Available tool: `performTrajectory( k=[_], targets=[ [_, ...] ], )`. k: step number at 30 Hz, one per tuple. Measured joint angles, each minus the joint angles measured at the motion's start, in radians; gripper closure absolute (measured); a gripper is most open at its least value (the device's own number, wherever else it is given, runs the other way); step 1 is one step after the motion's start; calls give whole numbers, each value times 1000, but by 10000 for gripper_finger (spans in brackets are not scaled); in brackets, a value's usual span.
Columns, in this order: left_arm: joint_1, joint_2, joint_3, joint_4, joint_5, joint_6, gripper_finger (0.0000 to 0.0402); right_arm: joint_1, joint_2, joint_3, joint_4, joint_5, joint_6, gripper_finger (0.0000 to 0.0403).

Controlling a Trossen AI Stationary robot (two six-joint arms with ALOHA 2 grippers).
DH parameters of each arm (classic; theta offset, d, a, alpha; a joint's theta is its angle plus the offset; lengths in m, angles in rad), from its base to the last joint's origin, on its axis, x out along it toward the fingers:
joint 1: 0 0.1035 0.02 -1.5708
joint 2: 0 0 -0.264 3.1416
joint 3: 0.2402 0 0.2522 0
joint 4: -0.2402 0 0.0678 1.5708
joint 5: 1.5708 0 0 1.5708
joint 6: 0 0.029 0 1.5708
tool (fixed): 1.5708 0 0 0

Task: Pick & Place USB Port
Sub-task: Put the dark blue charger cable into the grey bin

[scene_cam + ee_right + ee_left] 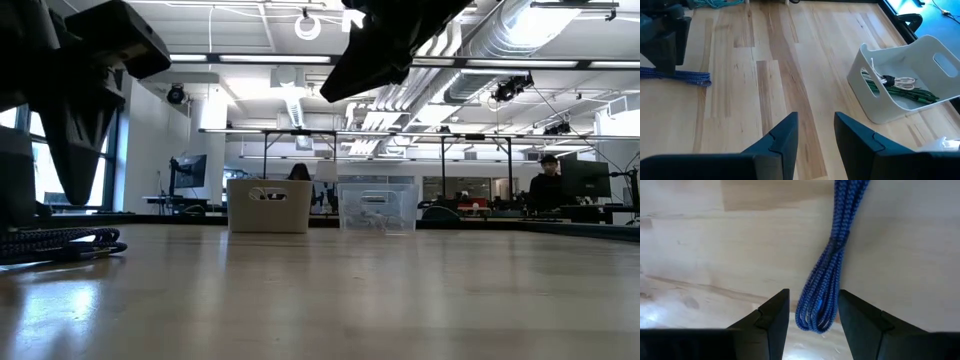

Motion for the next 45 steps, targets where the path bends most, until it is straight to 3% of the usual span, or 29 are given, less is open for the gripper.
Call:
performTrajectory(
  k=[7, 45],
  targets=[
    [0, 44, 52, -70, 4, 0, 238, 2, 0, 0, -3, -1, 6, 284],
    [0, 51, 56, -46, 56, 54, 238, 8, 21, 0, 8, -3, 23, 284]
  ],
)
